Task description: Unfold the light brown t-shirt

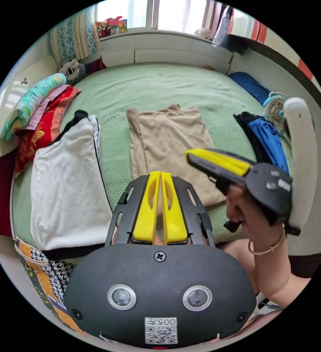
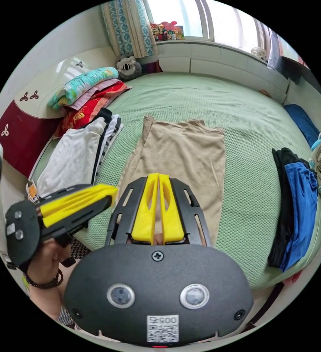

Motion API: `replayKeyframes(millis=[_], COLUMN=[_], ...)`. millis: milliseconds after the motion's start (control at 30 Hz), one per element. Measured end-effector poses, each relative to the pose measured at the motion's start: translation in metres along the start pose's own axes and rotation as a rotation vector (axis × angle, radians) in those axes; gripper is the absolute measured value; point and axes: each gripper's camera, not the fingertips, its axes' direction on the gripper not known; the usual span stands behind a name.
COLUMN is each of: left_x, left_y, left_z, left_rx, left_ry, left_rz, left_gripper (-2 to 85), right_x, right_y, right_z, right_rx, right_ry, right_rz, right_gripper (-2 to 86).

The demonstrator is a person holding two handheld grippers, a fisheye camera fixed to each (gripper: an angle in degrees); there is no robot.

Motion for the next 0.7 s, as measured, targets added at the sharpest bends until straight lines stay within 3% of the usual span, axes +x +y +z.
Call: replayKeyframes(millis=[200,333,700], left_x=[-0.012,-0.032,-0.085], left_y=[-0.021,-0.012,-0.010], left_z=[-0.017,0.004,-0.012], left_rx=[0.084,0.028,0.021], left_ry=[-0.038,-0.040,-0.050], left_rz=[-0.025,-0.079,-0.105], left_gripper=[-0.6,-0.6,-0.5], right_x=[-0.002,-0.012,-0.060], right_y=[0.000,0.005,0.005], right_z=[0.007,0.004,0.026], right_rx=[-0.024,-0.025,-0.014], right_ry=[-0.078,-0.192,-0.163], right_rz=[0.039,0.010,-0.117], right_gripper=[-1.2,-1.2,-1.1])
